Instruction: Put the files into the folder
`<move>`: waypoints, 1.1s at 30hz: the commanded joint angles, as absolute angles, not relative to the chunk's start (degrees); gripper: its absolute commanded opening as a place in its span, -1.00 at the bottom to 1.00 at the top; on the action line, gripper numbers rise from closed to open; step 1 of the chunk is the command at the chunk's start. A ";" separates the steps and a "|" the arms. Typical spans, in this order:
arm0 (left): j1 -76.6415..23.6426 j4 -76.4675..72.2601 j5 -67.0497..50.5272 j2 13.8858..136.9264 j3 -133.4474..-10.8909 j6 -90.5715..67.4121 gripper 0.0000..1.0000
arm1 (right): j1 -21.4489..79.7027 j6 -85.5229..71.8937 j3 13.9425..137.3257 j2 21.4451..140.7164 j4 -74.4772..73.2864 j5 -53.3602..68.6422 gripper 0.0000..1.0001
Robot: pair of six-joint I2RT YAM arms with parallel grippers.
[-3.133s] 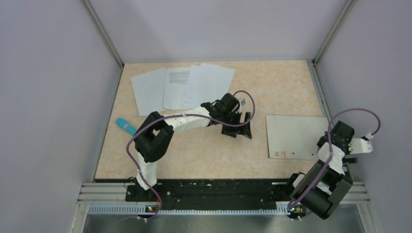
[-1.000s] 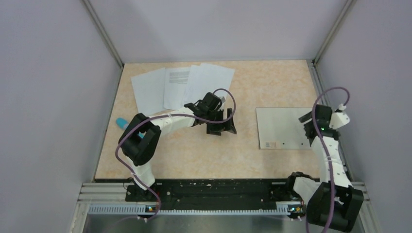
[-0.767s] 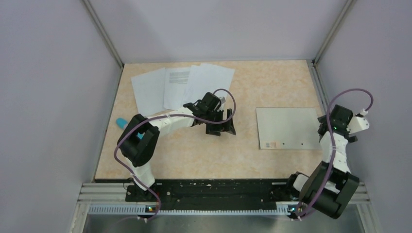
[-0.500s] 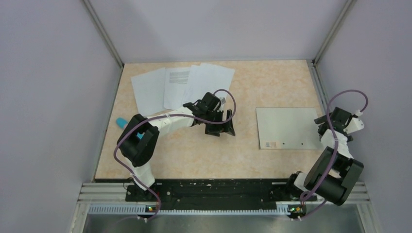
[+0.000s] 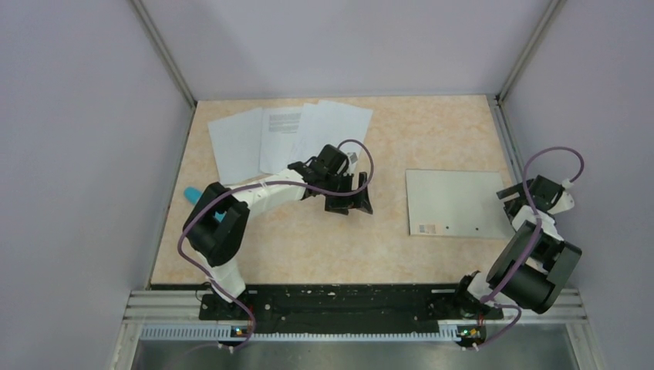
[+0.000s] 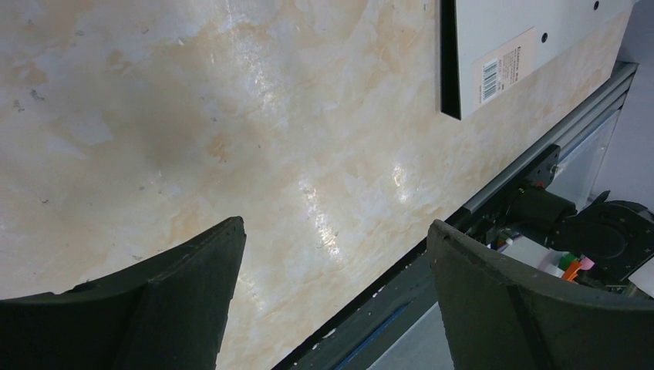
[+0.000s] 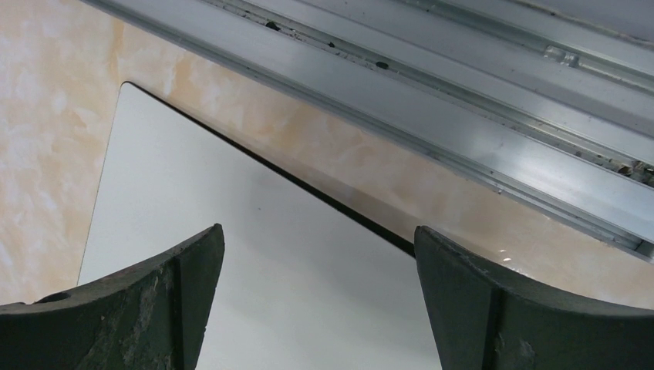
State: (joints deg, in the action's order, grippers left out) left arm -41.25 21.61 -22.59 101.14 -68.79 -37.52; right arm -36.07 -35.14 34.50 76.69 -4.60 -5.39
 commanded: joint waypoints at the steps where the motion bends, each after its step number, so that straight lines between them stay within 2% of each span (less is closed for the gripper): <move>1: -40.54 20.85 -23.34 98.02 -68.69 -37.27 0.84 | -36.47 -35.50 33.05 76.70 -4.71 -1.90 0.82; 6: -39.80 20.12 -22.68 96.78 -67.13 -38.31 0.84 | -36.48 -33.52 32.13 73.98 -7.78 -1.55 0.82; 11: -39.05 18.81 -22.34 95.85 -65.53 -39.82 0.84 | -36.35 -33.23 29.25 70.15 -9.56 4.35 0.79; 15: -38.06 18.25 -21.24 95.29 -64.51 -40.92 0.84 | -33.31 -34.78 25.34 65.34 -12.50 6.24 0.76; 19: -36.24 17.62 -18.42 94.31 -62.87 -43.15 0.84 | -22.60 -40.87 21.76 56.17 -18.55 5.24 0.71; 25: -32.68 15.84 -15.95 94.47 -62.60 -45.56 0.84 | 6.22 -56.86 19.40 37.51 -31.99 -2.25 0.72; 28: -31.76 16.62 -15.30 97.23 -66.77 -43.44 0.82 | 7.71 -55.88 21.79 35.98 -35.97 -4.88 0.74; 33: -30.89 21.38 -18.31 105.54 -78.92 -34.66 0.74 | 7.72 -54.29 24.21 41.36 -34.11 -3.91 0.78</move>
State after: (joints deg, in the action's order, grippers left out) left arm -31.35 20.43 -16.25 100.47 -69.54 -41.67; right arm 7.22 -53.06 20.71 38.02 -33.10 -2.63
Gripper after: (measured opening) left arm 0.887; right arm 0.885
